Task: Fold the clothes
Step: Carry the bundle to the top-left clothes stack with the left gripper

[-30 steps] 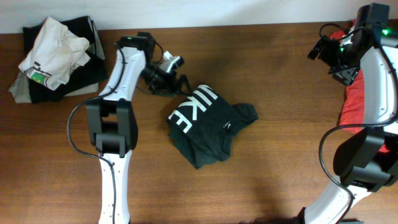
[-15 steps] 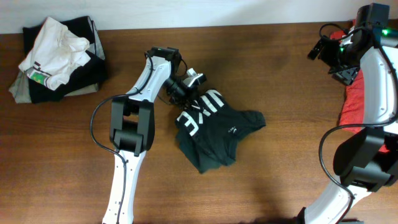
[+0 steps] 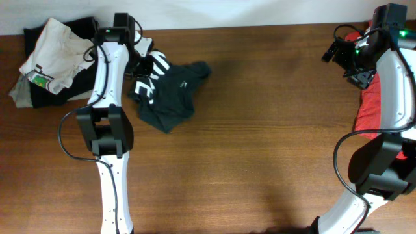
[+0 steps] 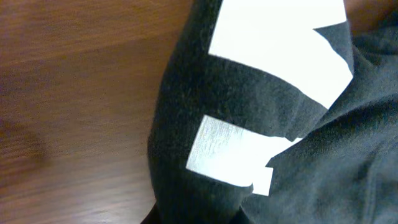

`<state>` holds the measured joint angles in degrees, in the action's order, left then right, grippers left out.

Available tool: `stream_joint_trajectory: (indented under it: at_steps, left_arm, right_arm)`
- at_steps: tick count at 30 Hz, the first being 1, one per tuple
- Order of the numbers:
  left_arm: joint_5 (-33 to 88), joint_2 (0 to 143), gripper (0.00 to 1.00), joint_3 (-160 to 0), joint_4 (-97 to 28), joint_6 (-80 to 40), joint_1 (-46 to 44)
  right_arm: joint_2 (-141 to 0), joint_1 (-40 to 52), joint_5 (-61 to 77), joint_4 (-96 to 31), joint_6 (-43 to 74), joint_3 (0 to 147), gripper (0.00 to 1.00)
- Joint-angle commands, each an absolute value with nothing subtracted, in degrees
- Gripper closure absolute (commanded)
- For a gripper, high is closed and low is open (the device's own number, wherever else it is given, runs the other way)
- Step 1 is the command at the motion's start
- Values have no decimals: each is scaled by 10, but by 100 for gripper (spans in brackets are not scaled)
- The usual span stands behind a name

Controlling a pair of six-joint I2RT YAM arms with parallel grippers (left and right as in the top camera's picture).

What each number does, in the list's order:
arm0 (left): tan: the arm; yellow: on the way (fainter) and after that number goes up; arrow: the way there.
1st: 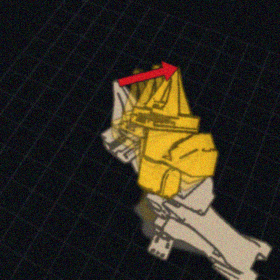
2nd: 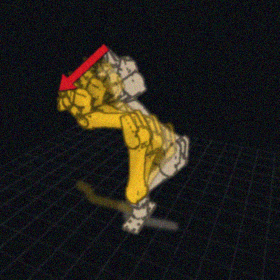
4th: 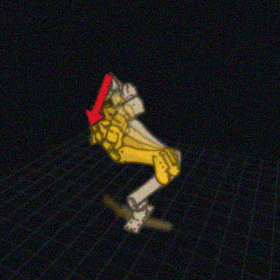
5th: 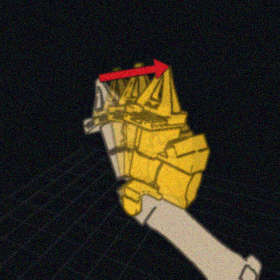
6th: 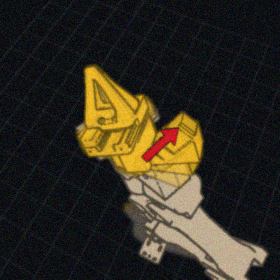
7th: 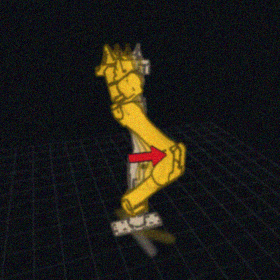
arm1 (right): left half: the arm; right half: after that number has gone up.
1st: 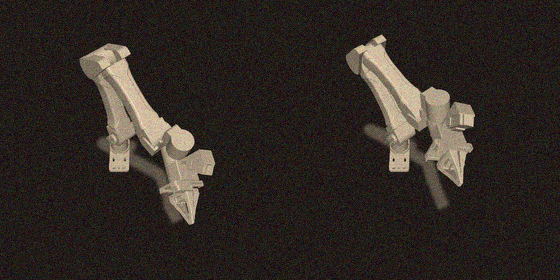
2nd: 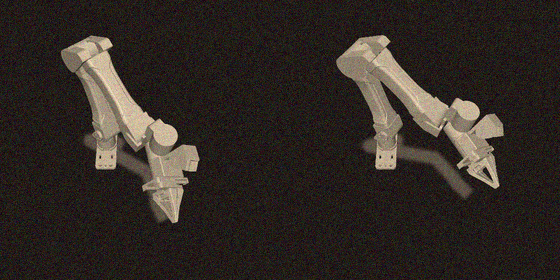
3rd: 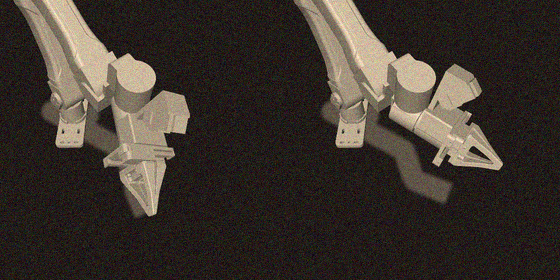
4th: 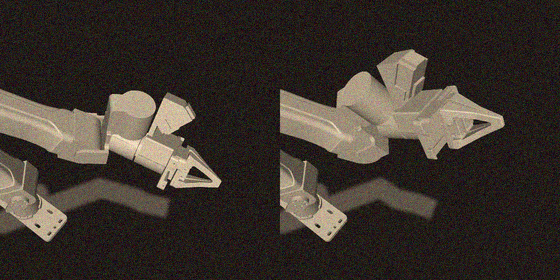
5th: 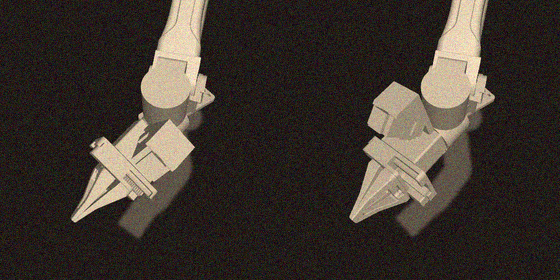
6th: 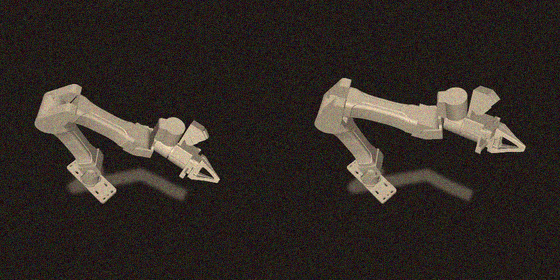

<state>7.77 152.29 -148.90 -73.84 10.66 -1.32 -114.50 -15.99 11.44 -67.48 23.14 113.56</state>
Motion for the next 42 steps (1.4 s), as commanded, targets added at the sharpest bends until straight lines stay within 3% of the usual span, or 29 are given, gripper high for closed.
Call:
stream_joint_trajectory:
  at_steps: [1, 13, 16, 18, 26, 35, 42]
  left_arm:
    - [44, 1532, 99, -1507, -696, 151, 3]
    - [49, 1532, 99, -1727, -675, 97, 77]
    - [65, 1531, 98, -1739, -639, 68, 106]
    - [141, 1531, 98, -1739, -607, 66, 127]
    - [147, 1484, 99, -1739, -584, -18, 138]
    - [-59, 1473, 98, -1738, -591, -45, 147]
    - [-11, 1465, 98, -1737, -587, -45, 161]
  right_arm:
    - [-1138, -162, 109, -675, 227, 1143, 1]
    - [-1138, -162, 109, -675, 227, 1143, 1]
    - [-1138, -162, 109, -675, 227, 1143, 1]
    - [-1138, -162, 109, -675, 227, 1143, 1]
    - [-1138, -162, 109, -675, 227, 1143, 1]
    - [-1138, -162, 109, -675, 227, 1143, 1]
    - [-1138, -162, 109, -675, 227, 1143, 1]
